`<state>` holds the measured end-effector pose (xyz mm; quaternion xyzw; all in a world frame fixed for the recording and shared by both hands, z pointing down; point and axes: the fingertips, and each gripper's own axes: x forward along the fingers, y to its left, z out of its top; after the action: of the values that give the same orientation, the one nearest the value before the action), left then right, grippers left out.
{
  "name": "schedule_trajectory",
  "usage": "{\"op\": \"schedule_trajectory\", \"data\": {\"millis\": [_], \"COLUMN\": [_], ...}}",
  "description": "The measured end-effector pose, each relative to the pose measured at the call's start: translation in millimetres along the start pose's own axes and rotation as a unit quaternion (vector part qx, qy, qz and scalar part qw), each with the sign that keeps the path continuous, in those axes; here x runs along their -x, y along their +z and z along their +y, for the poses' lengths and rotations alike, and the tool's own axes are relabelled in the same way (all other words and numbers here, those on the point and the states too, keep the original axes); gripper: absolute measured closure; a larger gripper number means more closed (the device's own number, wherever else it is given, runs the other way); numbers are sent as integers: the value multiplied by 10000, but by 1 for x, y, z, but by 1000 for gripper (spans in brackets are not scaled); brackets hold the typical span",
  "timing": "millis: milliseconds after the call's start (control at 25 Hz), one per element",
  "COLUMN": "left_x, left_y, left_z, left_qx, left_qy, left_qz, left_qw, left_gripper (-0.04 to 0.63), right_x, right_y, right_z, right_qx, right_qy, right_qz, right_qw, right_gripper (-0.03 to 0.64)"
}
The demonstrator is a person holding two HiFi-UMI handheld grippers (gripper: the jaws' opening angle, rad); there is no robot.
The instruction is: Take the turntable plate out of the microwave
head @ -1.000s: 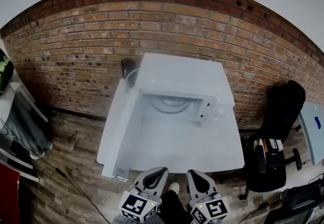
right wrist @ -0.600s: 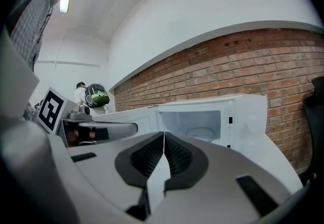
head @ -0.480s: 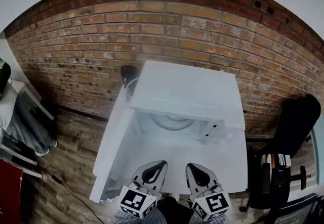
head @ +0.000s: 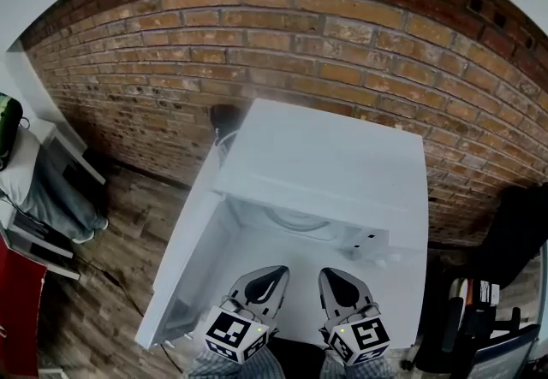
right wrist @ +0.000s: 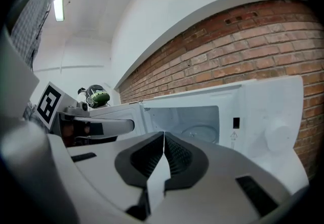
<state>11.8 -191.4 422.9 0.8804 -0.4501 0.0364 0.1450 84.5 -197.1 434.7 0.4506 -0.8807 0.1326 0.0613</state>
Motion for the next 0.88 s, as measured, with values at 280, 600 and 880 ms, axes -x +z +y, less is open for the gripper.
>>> {"op": "schedule_trajectory", "data": {"millis": [280, 600, 880], "left_x": [-24, -62, -87], "left_y": [-14, -33, -67], "left_z": [16, 33, 60], "left_qx": [799, 1804, 2728], "left_qy": [-213, -589, -326], "left_qz": [191, 412, 544], "left_qw": [9964, 9810, 9600], "left_gripper": [586, 584, 495], "right_x": [-14, -26, -30], "right_y": [-14, -20, -27], "right_z": [-13, -21, -25], "right_qx": [-139, -144, -147], "right_qy": [-161, -429, -507], "right_qz": [199, 342, 466], "right_qw": [9996, 9984, 9975], "right_gripper": [598, 598, 598]}}
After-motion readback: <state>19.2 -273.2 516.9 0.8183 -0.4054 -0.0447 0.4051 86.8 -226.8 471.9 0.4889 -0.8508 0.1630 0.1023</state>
